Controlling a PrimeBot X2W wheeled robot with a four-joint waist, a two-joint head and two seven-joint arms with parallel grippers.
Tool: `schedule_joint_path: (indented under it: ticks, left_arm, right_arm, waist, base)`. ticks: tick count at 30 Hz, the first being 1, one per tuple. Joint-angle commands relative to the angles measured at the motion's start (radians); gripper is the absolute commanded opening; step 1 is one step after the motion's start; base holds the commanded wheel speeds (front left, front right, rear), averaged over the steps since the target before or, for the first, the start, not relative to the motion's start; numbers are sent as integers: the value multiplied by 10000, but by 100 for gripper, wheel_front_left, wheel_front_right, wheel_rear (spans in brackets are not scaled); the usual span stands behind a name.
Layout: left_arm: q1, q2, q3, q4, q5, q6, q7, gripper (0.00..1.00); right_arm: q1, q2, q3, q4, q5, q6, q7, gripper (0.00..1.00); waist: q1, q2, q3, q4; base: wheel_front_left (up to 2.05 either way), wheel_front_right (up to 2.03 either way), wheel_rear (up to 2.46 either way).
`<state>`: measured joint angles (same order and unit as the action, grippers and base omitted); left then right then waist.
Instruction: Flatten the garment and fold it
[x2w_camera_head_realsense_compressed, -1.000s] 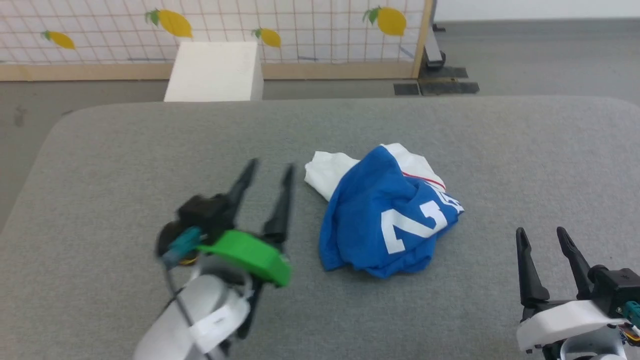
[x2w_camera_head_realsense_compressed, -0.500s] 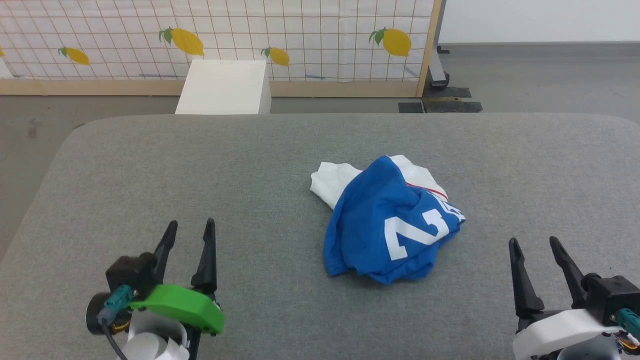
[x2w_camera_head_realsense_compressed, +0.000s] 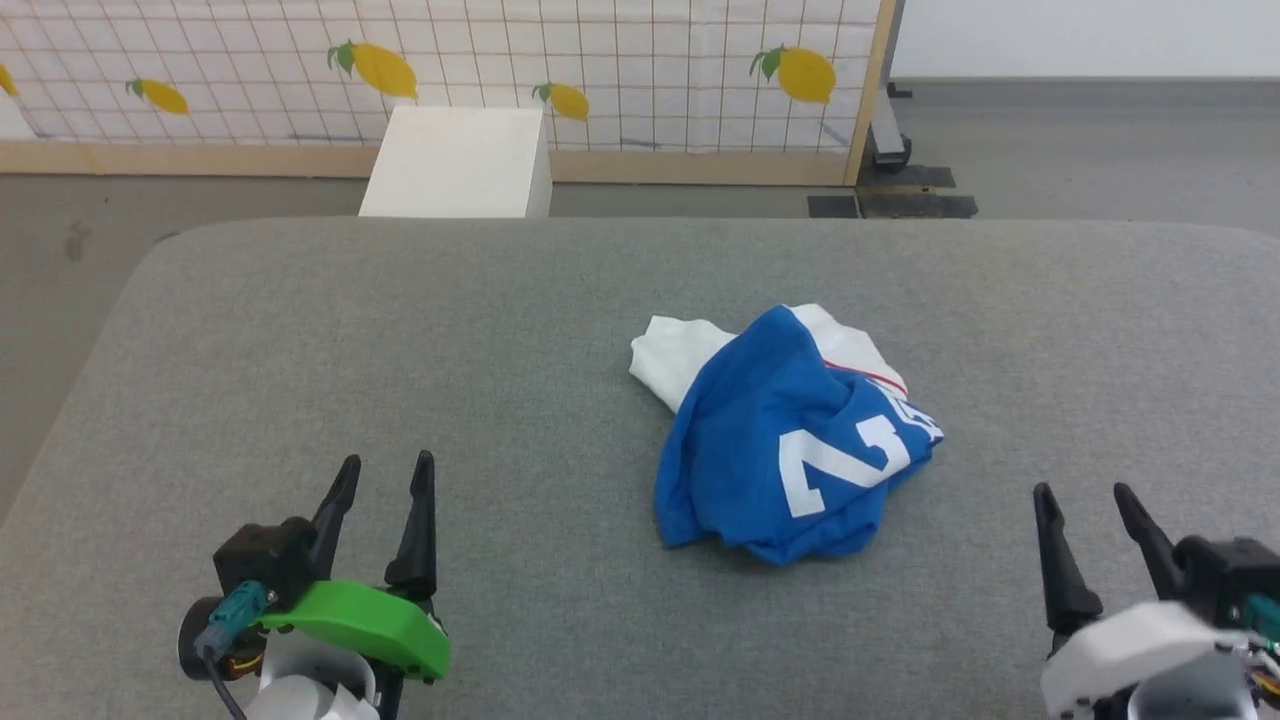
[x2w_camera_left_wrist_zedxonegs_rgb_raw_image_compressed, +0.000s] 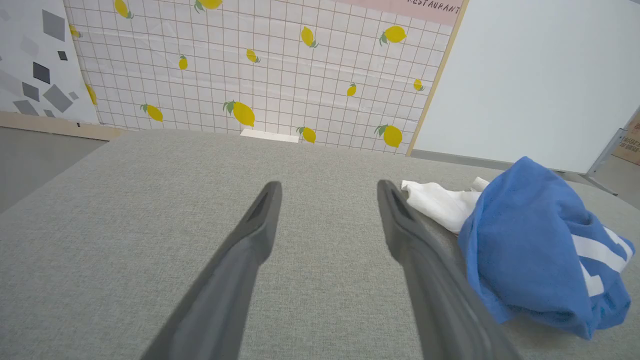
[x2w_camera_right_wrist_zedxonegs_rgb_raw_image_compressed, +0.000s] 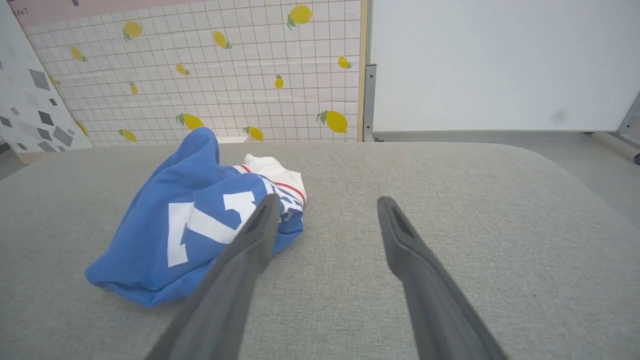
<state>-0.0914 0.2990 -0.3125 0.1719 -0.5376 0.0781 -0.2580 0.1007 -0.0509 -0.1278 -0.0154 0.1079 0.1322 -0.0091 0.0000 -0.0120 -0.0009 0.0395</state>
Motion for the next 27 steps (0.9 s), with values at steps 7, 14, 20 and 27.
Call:
schedule_joint_path:
  ticks: [7,14,20,27]
  left_arm:
    - [-300,-367,96,-149,206,-210,-37,100]
    - [-685,-793,331,-157,430,-435,-37,100]
    - [-988,-1182,540,-29,672,-745,-37,100]
    - [-1260,-1622,806,138,1005,-1104,-38,100]
  right_arm:
    - [-2097,6,-441,1268,-32,-15,1653,100]
    - [-4169,-870,877,2669,1006,-15,4149,100]
    - [-5770,-2003,3401,2913,2314,-15,6121,100]
    - [-7360,-2747,5370,3740,3126,-15,7125,100]
  waist:
    - [0,120,715,573]
    - [0,120,1289,1004]
    - [0,120,1728,1334]
    - [0,120,2137,1657]
  base:
    - [0,0,0]
    - [0,0,0]
    - [0,0,0]
    - [0,0,0]
